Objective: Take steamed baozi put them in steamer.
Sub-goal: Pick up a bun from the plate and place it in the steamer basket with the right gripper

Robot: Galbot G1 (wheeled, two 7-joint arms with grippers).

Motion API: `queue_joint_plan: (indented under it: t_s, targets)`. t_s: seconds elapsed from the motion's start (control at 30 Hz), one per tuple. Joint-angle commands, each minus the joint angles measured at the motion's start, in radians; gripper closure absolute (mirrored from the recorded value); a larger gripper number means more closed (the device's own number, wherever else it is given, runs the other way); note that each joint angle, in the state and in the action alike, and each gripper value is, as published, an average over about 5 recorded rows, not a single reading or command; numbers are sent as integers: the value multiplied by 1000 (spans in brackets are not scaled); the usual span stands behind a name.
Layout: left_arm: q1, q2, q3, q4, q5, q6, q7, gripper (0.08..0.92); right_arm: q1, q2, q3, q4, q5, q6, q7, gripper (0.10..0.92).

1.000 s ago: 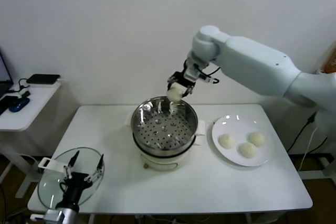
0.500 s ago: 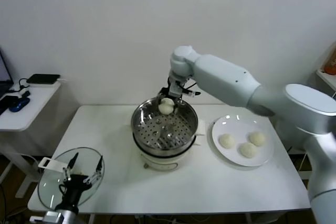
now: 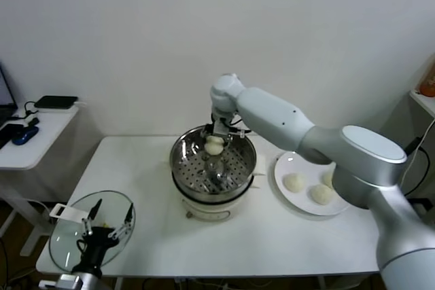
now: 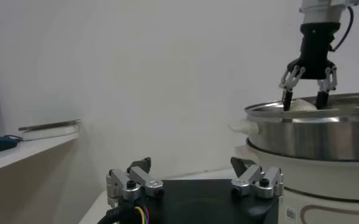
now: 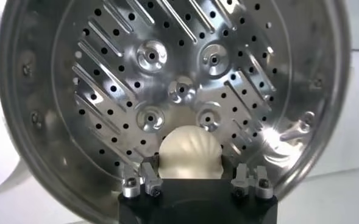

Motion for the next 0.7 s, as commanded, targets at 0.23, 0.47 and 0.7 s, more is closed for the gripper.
queue_joint_plan:
  t_s: [0.23,0.47,0.7]
  targets:
    - [-3,4,2,4,2,0,-2,177,-46,25,45,-28,-90,20,13,311]
    - [-4,3,1,3,2,3,-2,177,-19,11,47,-13,-42,37,-17,207]
    - [-2,0,1,-5,3,4,-2,177,135,-67,-61,66,294,-11,-113,202]
